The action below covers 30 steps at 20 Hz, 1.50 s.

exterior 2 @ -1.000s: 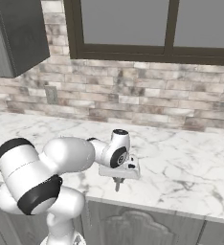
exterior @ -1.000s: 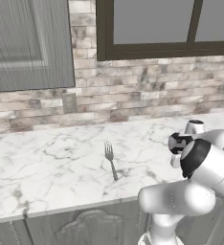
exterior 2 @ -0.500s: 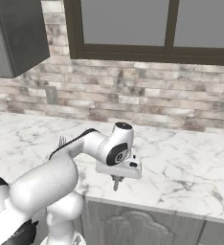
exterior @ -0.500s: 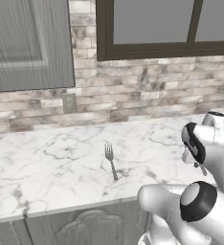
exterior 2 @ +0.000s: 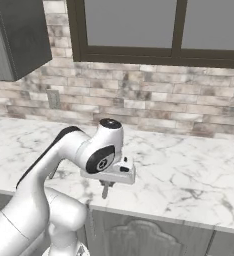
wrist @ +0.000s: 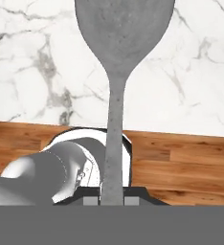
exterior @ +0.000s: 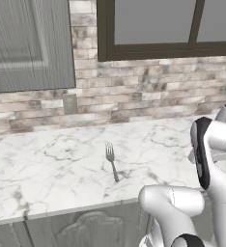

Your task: Take the fork and place it on the left side of the plate. Then take the spoon and place it on the right side of the plate. Make sure they're directly next to the plate.

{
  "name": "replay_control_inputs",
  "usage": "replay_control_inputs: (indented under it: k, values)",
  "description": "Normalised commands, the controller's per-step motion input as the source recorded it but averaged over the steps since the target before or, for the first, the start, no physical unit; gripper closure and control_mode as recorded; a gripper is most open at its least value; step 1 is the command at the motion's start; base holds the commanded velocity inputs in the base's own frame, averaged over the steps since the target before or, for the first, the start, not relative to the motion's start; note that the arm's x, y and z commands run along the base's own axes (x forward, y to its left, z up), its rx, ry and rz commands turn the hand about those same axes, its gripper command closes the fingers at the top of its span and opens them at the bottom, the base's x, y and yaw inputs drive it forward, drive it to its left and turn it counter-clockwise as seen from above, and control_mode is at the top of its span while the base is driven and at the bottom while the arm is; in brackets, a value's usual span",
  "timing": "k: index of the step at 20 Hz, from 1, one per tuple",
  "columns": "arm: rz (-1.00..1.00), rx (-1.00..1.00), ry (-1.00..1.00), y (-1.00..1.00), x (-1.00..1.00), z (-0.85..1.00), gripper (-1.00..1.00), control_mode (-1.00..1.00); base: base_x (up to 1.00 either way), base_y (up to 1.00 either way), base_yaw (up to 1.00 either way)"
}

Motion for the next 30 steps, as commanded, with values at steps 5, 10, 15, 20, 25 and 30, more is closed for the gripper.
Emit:
replay_control_inputs:
  k: [5,10,15,20,25,30]
  values:
    - [0.00,-0.04,-0.05,0.62,-0.23,0.57,1.00,-1.00,0.00,0.00,0.00]
    - [0.00,-0.06,0.02,0.58,-0.03,0.12,1.00,-1.00,0.00,0.00,0.00]
    - [0.00,0.00,0.00,0.00,0.00,0.00,1.00,1.00,-0.02,0.07,0.01]
    - [0.00,0.00,0.00,0.00,0.00,0.00,1.00,1.00,-0.70,0.04,0.19]
    - [0.00,0.00,0.00,0.00,0.00,0.00,1.00,1.00,-0.77,0.10,0.39]
    - [0.00,0.00,0.00,0.00,0.00,0.00,1.00,1.00,-0.60,0.02,0.52]
